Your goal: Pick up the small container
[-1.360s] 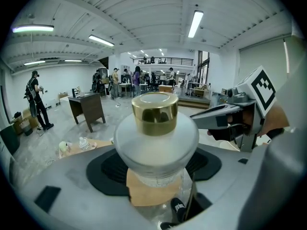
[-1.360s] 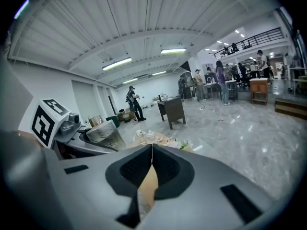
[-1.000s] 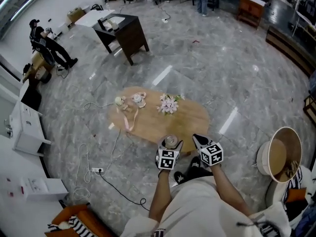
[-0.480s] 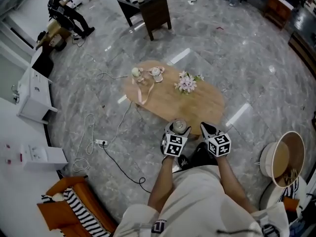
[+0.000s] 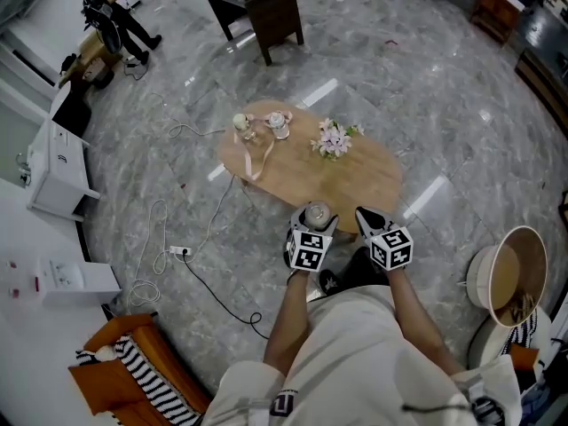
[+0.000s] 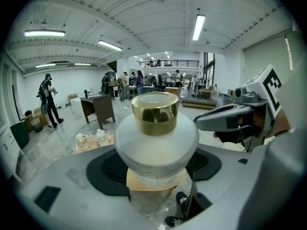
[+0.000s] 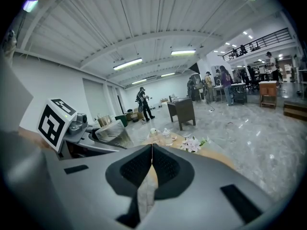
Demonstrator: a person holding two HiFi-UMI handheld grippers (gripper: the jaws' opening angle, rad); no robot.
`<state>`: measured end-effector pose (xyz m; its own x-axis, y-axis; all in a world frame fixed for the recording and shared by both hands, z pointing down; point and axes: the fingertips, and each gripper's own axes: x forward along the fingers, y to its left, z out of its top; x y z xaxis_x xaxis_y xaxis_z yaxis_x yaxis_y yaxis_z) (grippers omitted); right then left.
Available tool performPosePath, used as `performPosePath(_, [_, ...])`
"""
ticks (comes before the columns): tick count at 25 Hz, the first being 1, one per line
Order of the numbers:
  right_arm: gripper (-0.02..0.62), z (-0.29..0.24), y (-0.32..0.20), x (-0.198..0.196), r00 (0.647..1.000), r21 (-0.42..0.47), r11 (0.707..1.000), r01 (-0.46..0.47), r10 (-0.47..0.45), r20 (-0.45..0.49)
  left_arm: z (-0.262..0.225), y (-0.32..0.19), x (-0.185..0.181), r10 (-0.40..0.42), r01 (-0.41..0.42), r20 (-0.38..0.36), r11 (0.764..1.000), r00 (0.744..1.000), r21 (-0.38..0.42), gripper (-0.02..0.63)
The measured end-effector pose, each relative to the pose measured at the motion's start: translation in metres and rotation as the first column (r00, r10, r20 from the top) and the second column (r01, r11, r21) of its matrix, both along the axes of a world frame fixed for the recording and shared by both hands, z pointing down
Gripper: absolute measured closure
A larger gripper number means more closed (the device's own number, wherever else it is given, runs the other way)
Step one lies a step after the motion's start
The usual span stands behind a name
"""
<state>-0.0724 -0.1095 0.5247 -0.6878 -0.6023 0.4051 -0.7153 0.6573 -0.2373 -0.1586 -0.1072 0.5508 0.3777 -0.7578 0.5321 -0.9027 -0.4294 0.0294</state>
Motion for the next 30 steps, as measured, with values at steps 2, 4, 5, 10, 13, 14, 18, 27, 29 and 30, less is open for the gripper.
performPosePath(2, [0.528, -0.001, -0.001, -0.001, 1.0, 0.003, 1.0, -0.004, 0.004, 0.003, 0.001, 0.001, 0.0, 0.011, -0.011, 0.013, 1.0, 1.0, -0.01, 0.278])
performPosePath(4, [0.527, -0.001, -0.002, -0.001, 1.0, 0.003, 1.0, -0.008, 0.008, 0.008, 0.002, 0.002, 0.0, 0.024, -0.024, 0.025, 1.0, 0.999, -0.015, 0.278])
performPosePath(5, [0.527, -0.001, -0.002, -0.002, 1.0, 0.003, 1.0, -0.009, 0.009, 0.01, 0.002, 0.003, 0.001, 0.03, -0.03, 0.029, 0.999, 0.999, -0.017, 0.278])
performPosePath(10, [0.526, -0.006, -0.001, -0.008, 1.0, 0.005, 1.0, -0.014, 0.014, 0.027, -0.001, 0.005, 0.0, 0.05, -0.049, 0.035, 0.999, 0.998, -0.014, 0.278])
performPosePath(13, [0.527, -0.006, 0.0, -0.012, 0.999, 0.01, 1.0, -0.012, 0.012, 0.03, -0.001, 0.006, -0.002, 0.052, -0.052, 0.038, 0.999, 0.998, -0.01, 0.278])
performPosePath(14, [0.528, -0.006, 0.001, -0.013, 1.0, 0.011, 1.0, -0.01, 0.01, 0.029, 0.0, 0.006, -0.003, 0.052, -0.052, 0.037, 0.999, 0.998, -0.009, 0.278])
performPosePath(18, [0.528, -0.005, 0.003, -0.013, 1.0, 0.011, 1.0, -0.005, 0.005, 0.025, 0.0, 0.007, -0.003, 0.051, -0.051, 0.031, 0.999, 0.998, -0.008, 0.278])
performPosePath(27, [0.528, -0.006, 0.005, -0.011, 1.0, 0.016, 1.0, 0.007, -0.007, 0.01, 0.0, 0.009, 0.001, 0.054, -0.054, 0.01, 0.999, 0.998, -0.001, 0.278])
performPosePath(29, [0.528, -0.006, 0.005, -0.013, 1.0, 0.014, 1.0, 0.013, -0.013, 0.007, 0.0, 0.009, 0.002, 0.057, -0.057, 0.009, 0.998, 0.998, -0.003, 0.278])
performPosePath(30, [0.528, -0.006, 0.005, -0.013, 1.0, 0.014, 1.0, 0.015, -0.015, 0.008, 0.001, 0.009, 0.001, 0.058, -0.058, 0.01, 0.998, 0.998, -0.005, 0.278])
